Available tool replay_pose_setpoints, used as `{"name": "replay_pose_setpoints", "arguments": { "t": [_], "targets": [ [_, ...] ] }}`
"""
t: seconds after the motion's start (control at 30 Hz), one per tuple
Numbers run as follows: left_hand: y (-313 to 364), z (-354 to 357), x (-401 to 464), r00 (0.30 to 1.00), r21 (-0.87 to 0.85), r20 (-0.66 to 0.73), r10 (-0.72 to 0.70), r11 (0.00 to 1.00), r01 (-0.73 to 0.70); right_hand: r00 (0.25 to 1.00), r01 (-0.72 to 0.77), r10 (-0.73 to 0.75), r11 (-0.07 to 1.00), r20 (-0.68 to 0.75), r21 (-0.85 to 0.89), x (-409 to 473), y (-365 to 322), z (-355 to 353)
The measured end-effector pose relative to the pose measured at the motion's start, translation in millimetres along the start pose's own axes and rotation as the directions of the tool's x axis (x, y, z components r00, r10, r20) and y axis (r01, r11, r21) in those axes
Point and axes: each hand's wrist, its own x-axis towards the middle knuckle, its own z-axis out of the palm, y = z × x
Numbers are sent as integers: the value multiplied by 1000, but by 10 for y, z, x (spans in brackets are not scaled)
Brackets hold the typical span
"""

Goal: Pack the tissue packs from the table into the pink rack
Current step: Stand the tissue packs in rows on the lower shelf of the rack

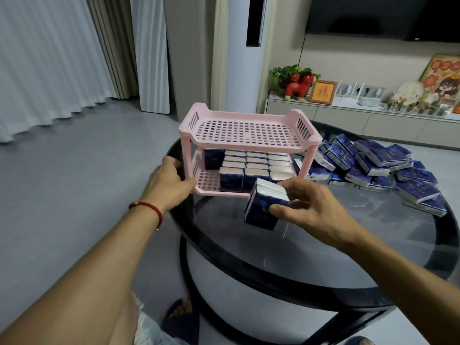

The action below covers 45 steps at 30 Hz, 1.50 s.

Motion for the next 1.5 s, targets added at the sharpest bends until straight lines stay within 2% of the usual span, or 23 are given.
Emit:
{"name": "replay_pose_setpoints", "arguments": {
  "t": [0.1, 0.2, 0.47, 0.63, 0.8, 0.93, 1.0, 1.13, 1.23, 1.3, 1.4, 1.5],
  "targets": [
    [-125, 100, 144, 996, -61, 70, 59, 997, -54, 1000, 3, -3, 1000, -9, 24, 110, -97, 145],
    [-230, 138, 230, 996, -186, 53, 77, 980, -65, 999, 35, -35, 999, -32, 16, 226, -190, 290],
    [-232, 145, 255, 992, -314, -8, 123, 942, -119, 990, 126, -130, 990, -60, -64, 715, -341, 516],
    [-209, 112, 253, 991, -346, -58, 121, 929, -134, 993, 86, -97, 984, -62, -156, 1048, -386, 599],
    [-204, 115, 260, 989, -339, -58, 135, 929, -147, 998, 69, -67, 942, 19, -328, 1307, -416, 785],
    [-196, 129, 259, 988, -327, -66, 143, 932, -157, 1000, -2, 11, 818, 12, -575, 1572, -393, 860],
    [-191, 132, 255, 988, -322, -68, 141, 934, -156, 996, -51, 82, 762, 18, -646, 1689, -379, 871],
    [-194, 140, 256, 988, -325, -65, 140, 933, -154, 975, -211, 206, 748, -83, -629, 1830, -414, 841],
    [-196, 146, 265, 989, -328, -63, 136, 933, -149, 968, -239, 226, 707, -108, -666, 1829, -429, 848],
    [-191, 143, 266, 990, -340, -61, 124, 930, -137, 967, -247, 225, 716, -120, -653, 1830, -427, 866],
    [-183, 140, 264, 992, -352, -67, 111, 927, -128, 980, -196, 169, 788, -102, -584, 1785, -460, 846],
    [-164, 132, 255, 992, -342, -62, 108, 932, -122, 996, -58, 85, 781, 14, -622, 1672, -477, 792]
  ]
}}
